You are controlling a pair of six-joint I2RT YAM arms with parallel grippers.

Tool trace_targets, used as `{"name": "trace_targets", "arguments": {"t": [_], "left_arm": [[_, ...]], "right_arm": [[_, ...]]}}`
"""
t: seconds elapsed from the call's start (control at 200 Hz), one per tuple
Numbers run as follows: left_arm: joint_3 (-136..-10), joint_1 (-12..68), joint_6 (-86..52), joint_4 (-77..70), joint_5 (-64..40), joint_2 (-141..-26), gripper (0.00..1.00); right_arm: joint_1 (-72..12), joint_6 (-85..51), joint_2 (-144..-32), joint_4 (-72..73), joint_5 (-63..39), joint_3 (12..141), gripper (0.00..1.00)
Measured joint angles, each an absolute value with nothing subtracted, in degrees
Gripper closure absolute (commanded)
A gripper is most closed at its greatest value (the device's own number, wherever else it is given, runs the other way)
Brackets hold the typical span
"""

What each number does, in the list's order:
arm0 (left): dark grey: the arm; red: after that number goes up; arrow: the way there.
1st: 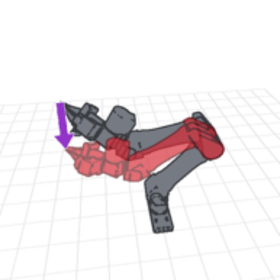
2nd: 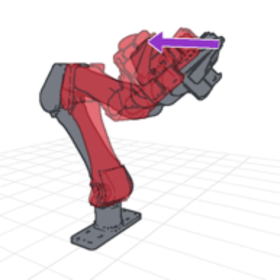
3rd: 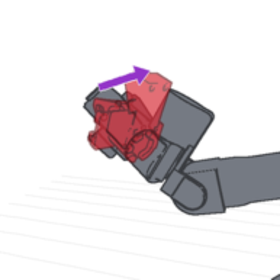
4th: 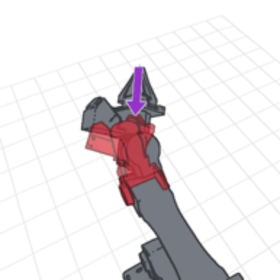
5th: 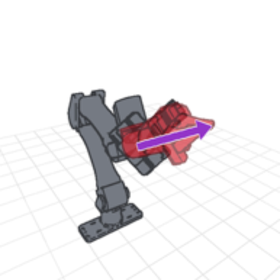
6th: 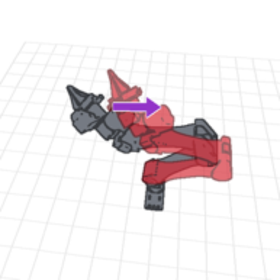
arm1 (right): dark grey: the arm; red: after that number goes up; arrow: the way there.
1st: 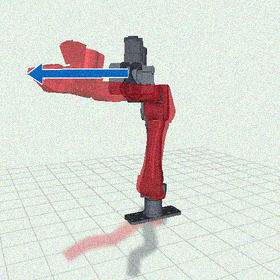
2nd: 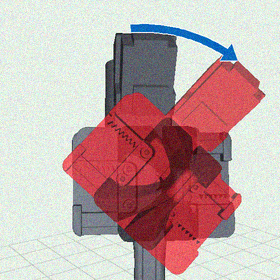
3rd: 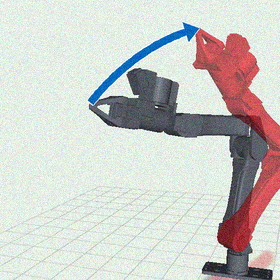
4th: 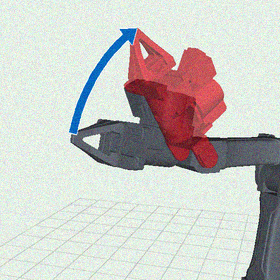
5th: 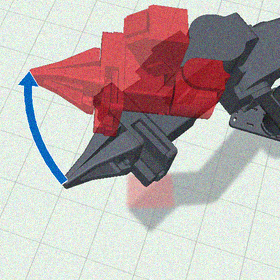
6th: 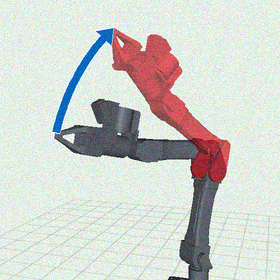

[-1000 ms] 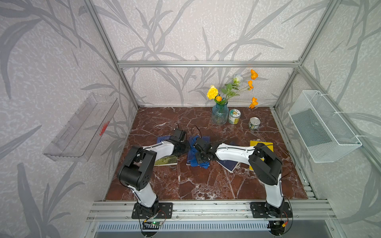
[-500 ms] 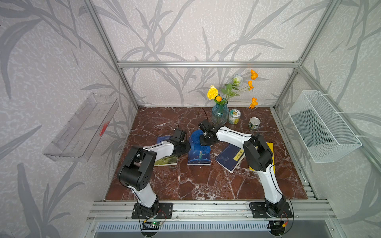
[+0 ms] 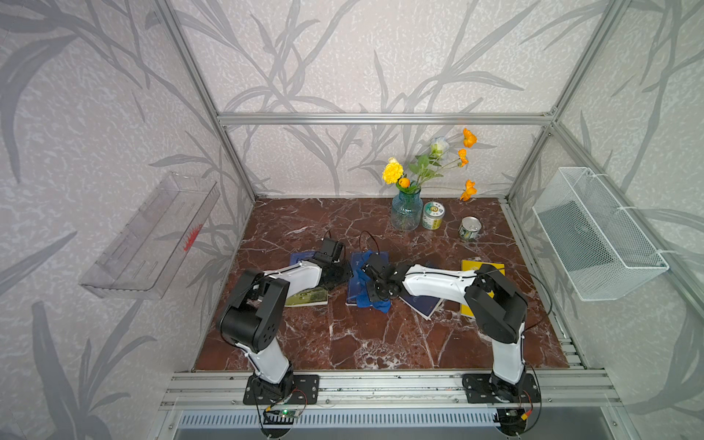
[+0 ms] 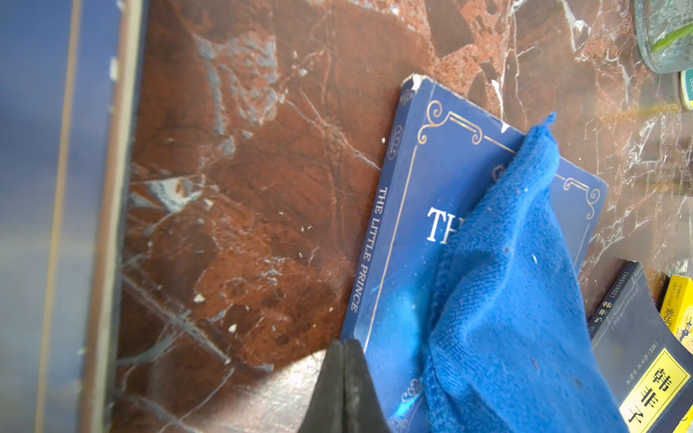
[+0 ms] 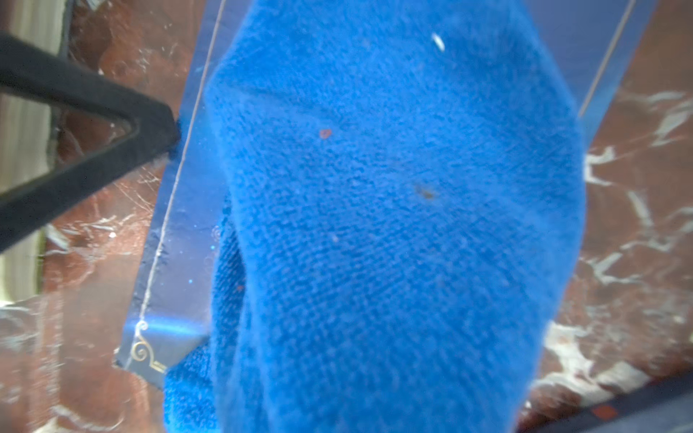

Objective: Wipe the cover of the book
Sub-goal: Wipe the dirt from the cover of the book.

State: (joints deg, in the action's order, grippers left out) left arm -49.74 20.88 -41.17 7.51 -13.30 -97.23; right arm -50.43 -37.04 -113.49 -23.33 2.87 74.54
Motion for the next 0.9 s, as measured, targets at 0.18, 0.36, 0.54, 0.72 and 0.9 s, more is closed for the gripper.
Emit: {"name": "trace_targets", "arguments": {"t": [0.18, 0.36, 0.54, 0.72, 0.9], "left_arm": [[-49.74, 20.86, -41.15, 7.49, -13.19, -97.23, 1.0], [-49.74, 20.86, -41.15, 7.44, -13.41, -97.25, 1.0], [-49.74, 20.86, -41.17, 7.42, -13.47, -97.27, 1.0], [-49.74, 20.82, -41.23, 7.38, -13.63, -97.45, 1.0], [-49.74, 20.8, -41.63, 7.07, -13.89, -97.6, 1.0]], "right_arm": [[-42.96, -35.11, -119.61, -27.57, -2.31, 84.49, 1.0], [-39.07, -31.59, -127.7, -34.26, -1.89, 98.04, 1.0], [-40.34, -30.57, -126.93, -33.47, 0.27, 96.38, 1.0], [-47.44, -32.45, -118.17, -28.75, 4.19, 82.41, 1.0], [-53.49, -34.26, -115.15, -27.83, 6.55, 77.82, 1.0]]}}
